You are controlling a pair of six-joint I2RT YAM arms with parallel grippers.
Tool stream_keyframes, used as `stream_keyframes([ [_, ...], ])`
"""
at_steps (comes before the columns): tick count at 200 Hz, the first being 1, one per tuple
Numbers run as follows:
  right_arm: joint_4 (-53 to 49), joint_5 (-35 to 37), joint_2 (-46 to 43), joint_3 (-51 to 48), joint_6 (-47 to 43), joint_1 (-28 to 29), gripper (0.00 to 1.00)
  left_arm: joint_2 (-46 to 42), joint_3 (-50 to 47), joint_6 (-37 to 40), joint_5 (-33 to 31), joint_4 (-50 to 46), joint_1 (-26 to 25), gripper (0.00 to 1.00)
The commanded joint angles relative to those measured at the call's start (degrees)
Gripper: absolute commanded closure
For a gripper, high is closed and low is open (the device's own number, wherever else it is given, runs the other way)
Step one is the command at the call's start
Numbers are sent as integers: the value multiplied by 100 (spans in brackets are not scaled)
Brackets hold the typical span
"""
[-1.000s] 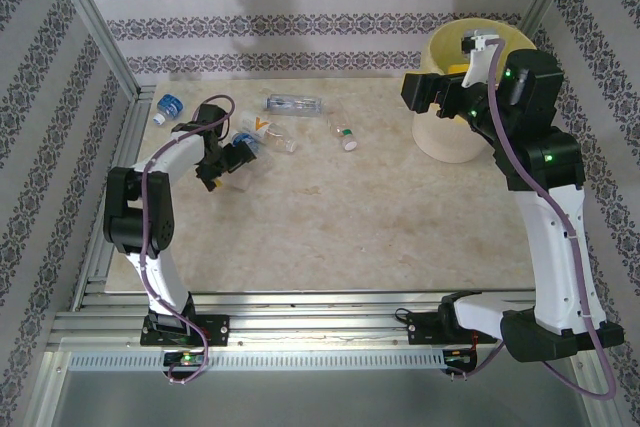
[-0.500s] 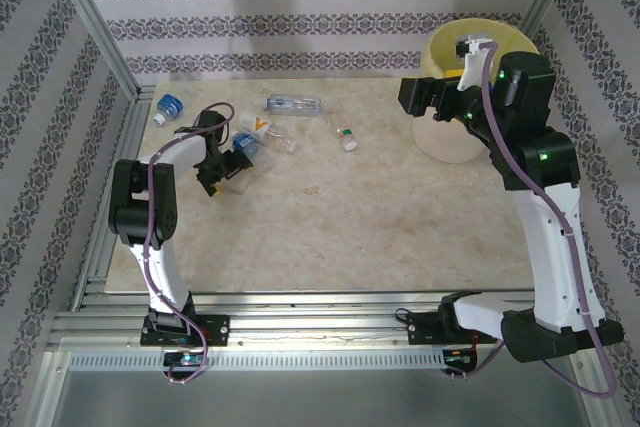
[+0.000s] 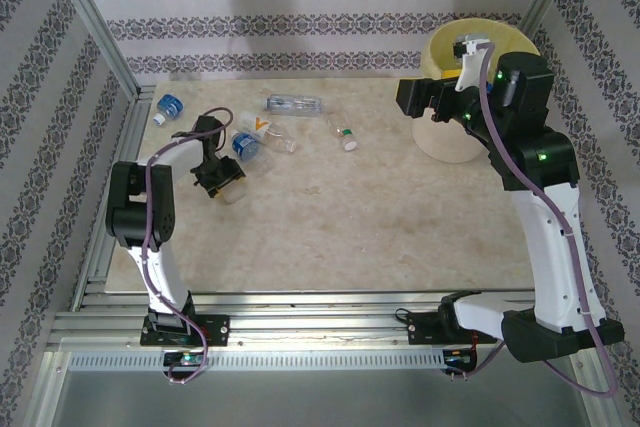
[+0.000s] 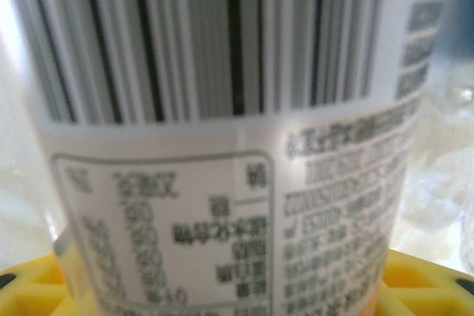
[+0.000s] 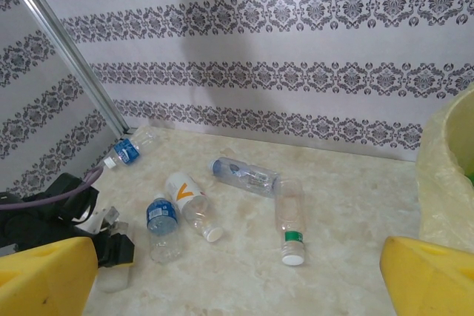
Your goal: Throw the plastic bottles in the bin
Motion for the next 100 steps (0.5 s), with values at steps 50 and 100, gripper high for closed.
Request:
stream_keyframes([
  [50, 162, -120, 103, -26, 158, 85, 2, -1789, -453, 1091, 278, 529, -62, 46],
  [100, 171, -486, 288, 135, 420, 110, 2, -2815, -473, 1721, 1293, 1424, -446, 47],
])
